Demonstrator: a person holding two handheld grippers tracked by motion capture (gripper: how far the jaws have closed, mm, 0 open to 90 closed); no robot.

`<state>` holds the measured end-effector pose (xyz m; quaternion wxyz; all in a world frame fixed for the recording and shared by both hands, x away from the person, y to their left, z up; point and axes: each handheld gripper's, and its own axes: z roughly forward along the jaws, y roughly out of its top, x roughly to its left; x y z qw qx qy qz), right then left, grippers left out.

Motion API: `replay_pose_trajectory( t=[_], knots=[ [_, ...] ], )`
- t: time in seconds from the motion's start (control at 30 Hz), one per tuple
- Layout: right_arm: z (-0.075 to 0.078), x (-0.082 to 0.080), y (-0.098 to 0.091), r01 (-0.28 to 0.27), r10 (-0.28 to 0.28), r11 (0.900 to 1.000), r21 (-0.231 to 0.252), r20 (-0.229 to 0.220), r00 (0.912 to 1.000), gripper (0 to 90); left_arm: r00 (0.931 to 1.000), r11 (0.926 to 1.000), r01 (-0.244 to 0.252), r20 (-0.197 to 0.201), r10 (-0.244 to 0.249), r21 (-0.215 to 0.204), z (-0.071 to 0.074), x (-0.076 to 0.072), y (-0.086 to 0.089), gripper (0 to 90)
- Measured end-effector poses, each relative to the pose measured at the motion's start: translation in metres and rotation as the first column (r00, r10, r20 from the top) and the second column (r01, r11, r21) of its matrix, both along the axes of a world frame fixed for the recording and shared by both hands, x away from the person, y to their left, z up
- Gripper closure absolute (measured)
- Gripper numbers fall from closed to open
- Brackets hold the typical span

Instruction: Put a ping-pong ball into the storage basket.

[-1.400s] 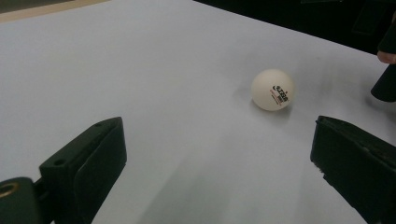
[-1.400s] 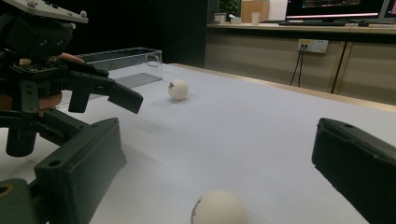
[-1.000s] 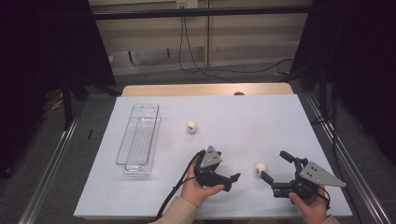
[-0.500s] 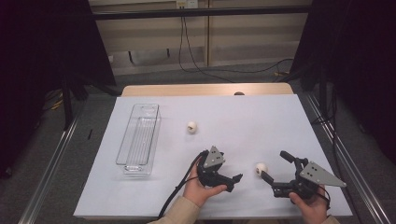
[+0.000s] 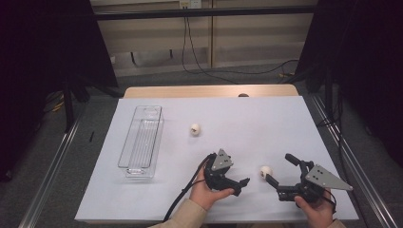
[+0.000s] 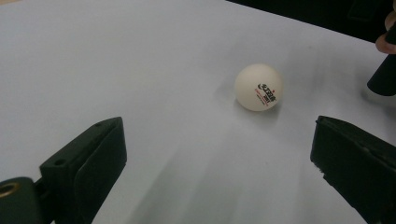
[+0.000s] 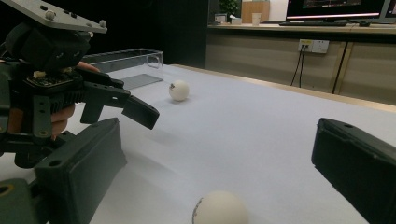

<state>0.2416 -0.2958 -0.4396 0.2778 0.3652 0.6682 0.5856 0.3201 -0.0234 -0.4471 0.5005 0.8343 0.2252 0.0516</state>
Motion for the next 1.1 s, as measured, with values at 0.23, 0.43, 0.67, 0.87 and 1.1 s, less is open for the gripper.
replay_pose_trajectory(
  t=[0.23, 0.43, 0.67, 0.87, 1.1],
  knots=[
    [0.0, 0.0, 0.0, 0.0, 0.0, 1.0, 0.001, 0.0, 1.0, 1.6, 1.0, 1.0, -0.004, -0.002, 0.004, -0.007, 0.0, 0.001, -0.002, 3.6],
    [0.0, 0.0, 0.0, -0.001, 0.001, 1.0, 0.001, -0.001, 1.0, 1.6, 1.0, 1.0, 0.001, -0.001, -0.001, 0.003, 0.0, 0.002, -0.004, 3.6],
    [0.0, 0.0, 0.0, -0.001, 0.001, 1.0, 0.001, -0.001, 1.0, 1.6, 1.0, 1.0, 0.002, -0.007, -0.002, 0.004, -0.001, 0.002, -0.007, 3.6],
    [0.0, 0.0, 0.0, -0.002, 0.002, 1.0, 0.001, -0.001, 1.0, 1.6, 0.9999, 0.9999, 0.01, -0.014, -0.01, 0.012, -0.002, 0.002, -0.01, 3.6],
    [0.0, 0.0, -0.001, -0.003, 0.003, 1.0, 0.001, -0.002, 1.0, 1.5, 0.9997, 0.9994, 0.022, -0.015, -0.021, 0.027, -0.003, 0.002, -0.015, 3.7]
  ],
)
